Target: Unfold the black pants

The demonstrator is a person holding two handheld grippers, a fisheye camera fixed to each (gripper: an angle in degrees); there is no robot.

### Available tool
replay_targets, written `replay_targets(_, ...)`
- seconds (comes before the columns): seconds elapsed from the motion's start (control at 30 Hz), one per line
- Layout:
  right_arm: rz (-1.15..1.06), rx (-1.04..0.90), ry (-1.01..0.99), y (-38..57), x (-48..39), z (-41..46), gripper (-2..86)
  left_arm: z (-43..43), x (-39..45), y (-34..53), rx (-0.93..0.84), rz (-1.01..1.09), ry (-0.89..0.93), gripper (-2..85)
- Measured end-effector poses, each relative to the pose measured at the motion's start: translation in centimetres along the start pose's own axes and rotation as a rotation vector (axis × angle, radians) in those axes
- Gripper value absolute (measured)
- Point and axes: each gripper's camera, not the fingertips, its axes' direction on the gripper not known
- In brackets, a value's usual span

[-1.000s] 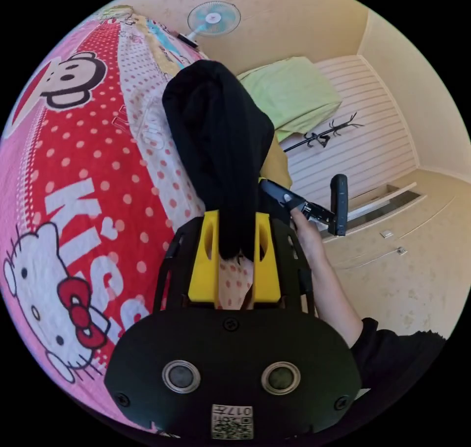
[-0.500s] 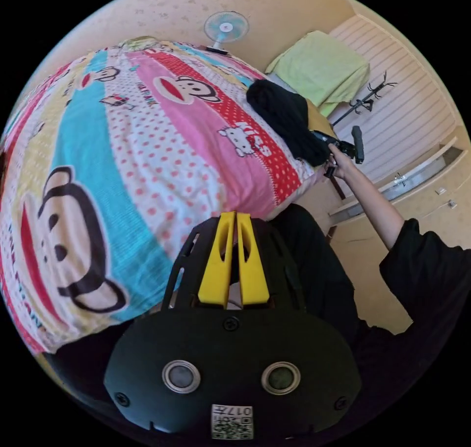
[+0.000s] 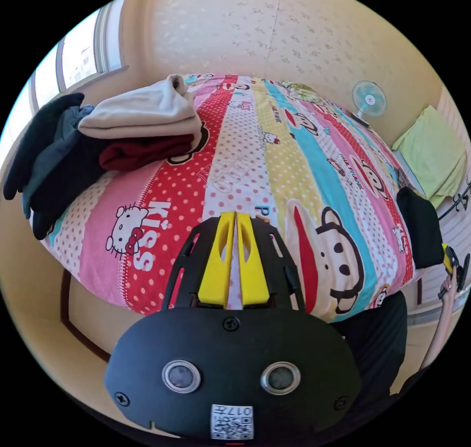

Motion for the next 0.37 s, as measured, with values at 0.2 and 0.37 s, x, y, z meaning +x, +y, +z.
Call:
replay_targets(0.2, -0.244, 0.004, 0.28, 4.7, -12.4, 3.3, 18.9, 0.3, -0.4, 0.9, 0.073, 0.03, 0.063, -1.0)
replay_targets(0.37, -0.478, 0.167, 0.388, 7.6, -25.7, 12.3, 14.8, -0.4, 0.0, -1.2, 0.077, 0.048, 0.082, -1.0)
